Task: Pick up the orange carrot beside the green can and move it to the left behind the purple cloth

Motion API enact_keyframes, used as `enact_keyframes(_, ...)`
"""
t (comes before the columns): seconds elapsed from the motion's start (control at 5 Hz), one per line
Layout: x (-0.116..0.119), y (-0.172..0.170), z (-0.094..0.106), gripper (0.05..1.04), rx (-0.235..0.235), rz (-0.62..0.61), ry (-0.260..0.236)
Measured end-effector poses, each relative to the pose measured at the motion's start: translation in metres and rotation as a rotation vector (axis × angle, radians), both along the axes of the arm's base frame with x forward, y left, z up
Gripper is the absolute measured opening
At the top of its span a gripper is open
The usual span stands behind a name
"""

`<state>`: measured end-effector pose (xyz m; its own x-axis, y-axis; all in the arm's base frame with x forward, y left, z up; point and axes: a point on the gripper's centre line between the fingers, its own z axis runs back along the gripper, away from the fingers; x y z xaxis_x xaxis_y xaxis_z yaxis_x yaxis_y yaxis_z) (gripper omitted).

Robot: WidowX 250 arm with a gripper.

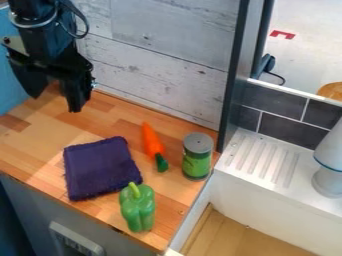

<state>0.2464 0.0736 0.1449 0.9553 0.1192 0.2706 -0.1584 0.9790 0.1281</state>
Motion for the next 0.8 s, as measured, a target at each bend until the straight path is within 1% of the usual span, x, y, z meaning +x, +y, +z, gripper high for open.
enact_keyframes(0.2,-0.002,-0.001,-0.006,1.001,-0.007,0.003,0.017)
enact_keyframes(0.4,-0.003,-0.013,-0.008,1.001,-0.018,-0.005,-0.051)
enact_keyframes(0.6,0.004,-0.025,-0.01,1.001,-0.058,-0.039,-0.104)
enact_keyframes(0.8,0.016,-0.042,-0.025,1.001,-0.108,-0.111,-0.096)
